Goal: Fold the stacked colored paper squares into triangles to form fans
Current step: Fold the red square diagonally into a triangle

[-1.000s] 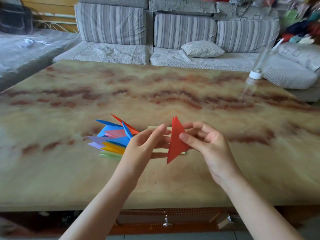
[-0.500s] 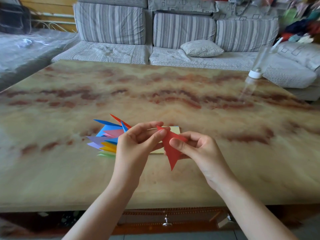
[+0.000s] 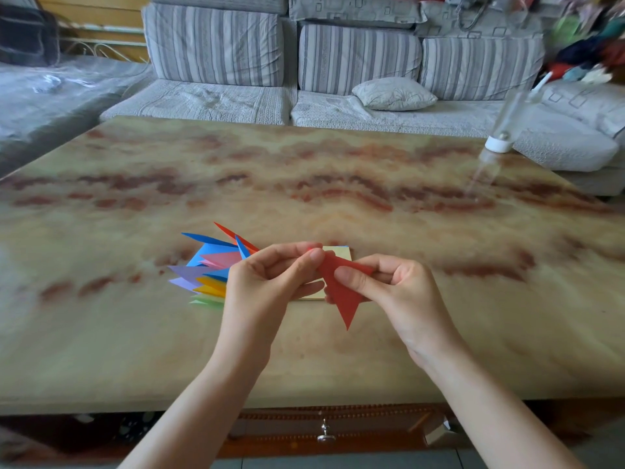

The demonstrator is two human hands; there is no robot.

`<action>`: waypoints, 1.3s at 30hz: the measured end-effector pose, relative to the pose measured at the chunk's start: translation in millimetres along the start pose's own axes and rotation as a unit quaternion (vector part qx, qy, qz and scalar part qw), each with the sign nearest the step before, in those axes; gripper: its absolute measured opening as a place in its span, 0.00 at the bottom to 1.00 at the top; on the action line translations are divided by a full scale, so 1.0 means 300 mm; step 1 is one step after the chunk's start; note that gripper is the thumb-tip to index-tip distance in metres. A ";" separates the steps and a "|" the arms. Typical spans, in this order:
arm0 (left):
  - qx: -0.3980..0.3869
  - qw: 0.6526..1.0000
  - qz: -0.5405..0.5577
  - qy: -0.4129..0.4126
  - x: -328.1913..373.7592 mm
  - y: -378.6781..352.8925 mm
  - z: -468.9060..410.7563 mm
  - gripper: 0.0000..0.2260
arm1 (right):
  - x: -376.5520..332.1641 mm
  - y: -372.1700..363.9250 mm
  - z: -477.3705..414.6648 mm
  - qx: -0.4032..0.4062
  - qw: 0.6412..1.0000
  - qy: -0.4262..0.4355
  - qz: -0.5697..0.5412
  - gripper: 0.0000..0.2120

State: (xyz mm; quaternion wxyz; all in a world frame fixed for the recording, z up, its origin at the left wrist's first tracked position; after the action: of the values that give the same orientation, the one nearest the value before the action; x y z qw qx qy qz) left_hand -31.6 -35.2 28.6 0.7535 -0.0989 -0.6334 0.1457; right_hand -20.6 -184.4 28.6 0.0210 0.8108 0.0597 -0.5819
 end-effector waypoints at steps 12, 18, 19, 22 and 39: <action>0.002 1.000 0.012 -0.005 -0.004 -0.002 0.002 0.06 | -0.010 -0.004 0.004 0.011 1.000 -0.002 -0.015 0.08; 0.007 1.000 -0.022 -0.021 -0.010 -0.004 0.002 0.04 | -0.009 0.009 0.002 0.049 0.998 -0.023 -0.044 0.07; 0.009 0.999 -0.031 -0.020 -0.010 -0.001 0.000 0.03 | -0.009 0.010 0.000 0.046 0.998 -0.023 -0.039 0.07; 0.007 0.997 -0.071 -0.006 -0.008 0.009 -0.011 0.01 | -0.010 0.014 -0.002 0.022 1.000 -0.013 0.003 0.04; 0.048 0.973 -0.192 -0.117 -0.016 0.012 -0.022 0.01 | -0.006 0.018 0.002 0.048 0.999 0.005 0.002 0.04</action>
State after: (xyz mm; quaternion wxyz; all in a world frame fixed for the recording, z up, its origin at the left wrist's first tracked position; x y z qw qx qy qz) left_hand -26.3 -33.3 21.8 0.6916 0.0790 -0.7169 0.0391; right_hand -21.1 -190.0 29.8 -0.0169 0.8141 0.0305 -0.5797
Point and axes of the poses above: each hand's wrist, its own z-axis away from the middle knuckle, its own y-axis out of the back of the hand, x = y × z, the point moved 2 cm from there along -z, towards the middle knuckle, and after that the axes turned 14 degrees about y, right-handed, at the moved point
